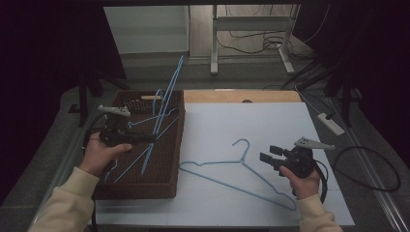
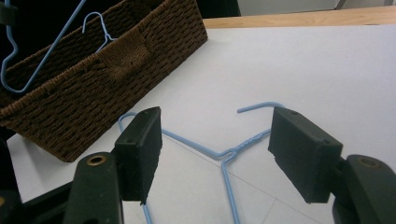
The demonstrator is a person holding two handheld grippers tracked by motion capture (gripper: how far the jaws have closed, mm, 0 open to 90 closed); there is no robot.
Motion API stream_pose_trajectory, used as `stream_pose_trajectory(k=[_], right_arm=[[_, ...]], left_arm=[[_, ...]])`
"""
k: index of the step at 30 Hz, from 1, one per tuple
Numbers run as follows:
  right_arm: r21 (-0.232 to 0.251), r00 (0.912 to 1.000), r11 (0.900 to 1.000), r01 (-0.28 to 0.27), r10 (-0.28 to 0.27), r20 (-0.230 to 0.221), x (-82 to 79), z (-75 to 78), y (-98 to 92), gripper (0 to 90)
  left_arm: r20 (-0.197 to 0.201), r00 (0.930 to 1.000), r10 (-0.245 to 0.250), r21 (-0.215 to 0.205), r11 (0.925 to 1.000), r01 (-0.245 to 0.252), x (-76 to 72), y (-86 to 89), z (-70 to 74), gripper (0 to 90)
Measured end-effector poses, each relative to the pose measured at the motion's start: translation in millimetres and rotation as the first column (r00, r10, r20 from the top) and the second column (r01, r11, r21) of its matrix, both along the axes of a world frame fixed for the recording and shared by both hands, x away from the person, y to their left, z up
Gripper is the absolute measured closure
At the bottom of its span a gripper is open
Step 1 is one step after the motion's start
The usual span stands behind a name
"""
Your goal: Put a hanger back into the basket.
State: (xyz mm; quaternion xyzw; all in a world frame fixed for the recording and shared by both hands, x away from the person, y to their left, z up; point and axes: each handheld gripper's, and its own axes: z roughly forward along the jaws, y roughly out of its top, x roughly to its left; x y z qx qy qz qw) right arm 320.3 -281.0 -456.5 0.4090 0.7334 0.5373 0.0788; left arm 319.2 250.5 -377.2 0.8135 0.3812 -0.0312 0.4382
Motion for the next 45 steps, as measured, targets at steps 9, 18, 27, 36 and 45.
stream_pose_trajectory(k=[9,18,27,36,45], right_arm=[[0.004,1.0000,1.000,0.004,-0.004,-0.006,1.2,-0.7,-0.3,35.6],[0.002,0.9999,1.000,0.003,-0.003,-0.010,1.6,-1.4,0.4,35.6],[0.000,0.9999,1.000,0.002,-0.002,-0.015,3.0,-2.4,1.0,35.6],[-0.002,0.9998,1.000,0.000,0.000,-0.019,3.2,-3.2,1.6,35.6],[-0.003,0.9997,1.000,0.000,0.000,-0.023,3.9,-4.3,2.0,35.6]], left_arm=[[-0.023,0.9996,-0.015,0.072,0.9972,0.017,-4.1,19.4,-10.9,87.5],[-0.069,0.9976,0.007,0.124,0.9923,0.001,-5.9,34.4,-29.9,87.6],[-0.120,0.9926,0.013,0.167,0.9859,0.007,-3.7,42.0,-46.7,87.5],[-0.170,0.9840,0.052,0.233,0.9724,-0.011,5.8,45.7,-63.1,87.5],[-0.173,0.9683,0.180,0.324,0.9388,-0.117,13.3,50.7,-76.1,87.4]])
